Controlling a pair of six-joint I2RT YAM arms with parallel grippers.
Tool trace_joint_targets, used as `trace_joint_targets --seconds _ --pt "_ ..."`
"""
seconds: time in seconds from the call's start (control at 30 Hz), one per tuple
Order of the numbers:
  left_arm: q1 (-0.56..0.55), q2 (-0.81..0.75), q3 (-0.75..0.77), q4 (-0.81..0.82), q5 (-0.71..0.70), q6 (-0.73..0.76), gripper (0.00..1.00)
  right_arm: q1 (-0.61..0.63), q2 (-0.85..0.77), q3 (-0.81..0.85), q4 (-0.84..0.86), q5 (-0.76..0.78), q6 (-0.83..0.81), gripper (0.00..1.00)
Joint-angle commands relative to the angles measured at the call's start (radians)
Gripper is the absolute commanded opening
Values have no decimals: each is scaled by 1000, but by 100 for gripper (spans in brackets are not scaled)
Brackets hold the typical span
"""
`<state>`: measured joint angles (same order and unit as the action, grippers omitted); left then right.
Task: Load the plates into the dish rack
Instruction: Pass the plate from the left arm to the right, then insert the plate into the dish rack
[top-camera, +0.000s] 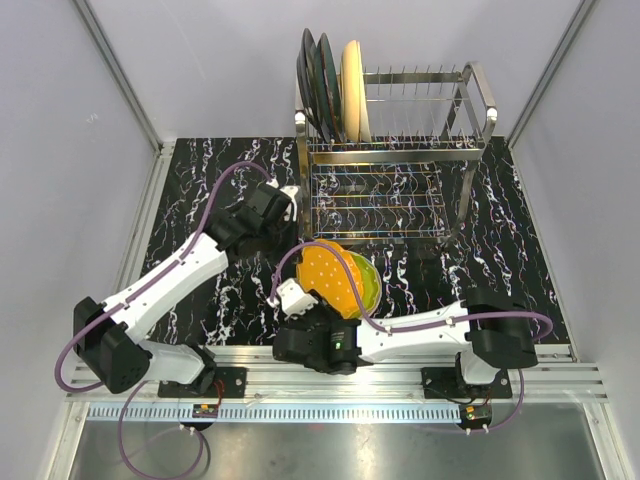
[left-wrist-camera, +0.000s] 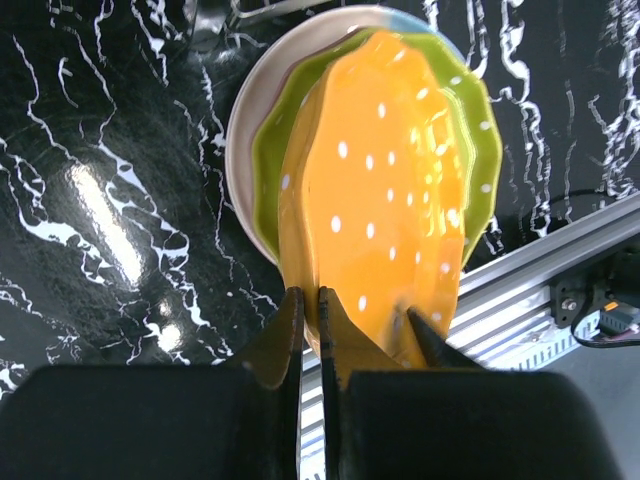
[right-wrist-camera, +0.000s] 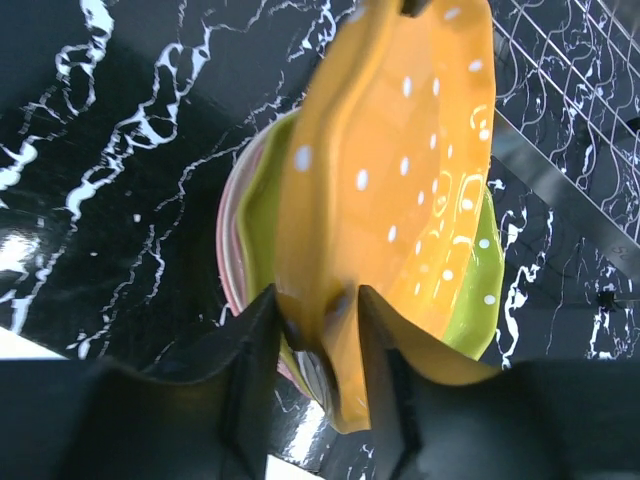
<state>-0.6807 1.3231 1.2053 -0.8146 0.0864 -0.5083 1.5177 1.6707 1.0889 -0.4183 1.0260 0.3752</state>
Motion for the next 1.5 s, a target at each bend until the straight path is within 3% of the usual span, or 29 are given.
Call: trace_joint_targets --seconds 0.0,0.17,0.37,0.5,0.67,0.93,1.0,1.2,1.47 --pt "-3 -16 92 66 39 4 0 21 -6 42 -31 97 41 40" --pt "-3 10 108 68 38 5 0 39 -52 23 -39 100 76 30" --pt "-3 14 100 74 16 11 15 50 -143 -30 -10 94 107 20" --pt "-3 27 108 72 12 19 19 52 -200 -69 38 83 102 12" --pt "-3 34 119 83 10 22 25 52 -258 -106 70 69 97 6" --pt "-2 70 154 98 4 25 42 52 -388 -228 211 40 103 3" --pt "-2 85 166 97 0 27 51 52 -426 -254 240 34 96 3" --pt "1 76 201 118 -23 22 62 52 -502 -291 282 31 73 2" --pt "7 -21 165 232 -28 -2 99 52 -542 -313 338 43 7 1"
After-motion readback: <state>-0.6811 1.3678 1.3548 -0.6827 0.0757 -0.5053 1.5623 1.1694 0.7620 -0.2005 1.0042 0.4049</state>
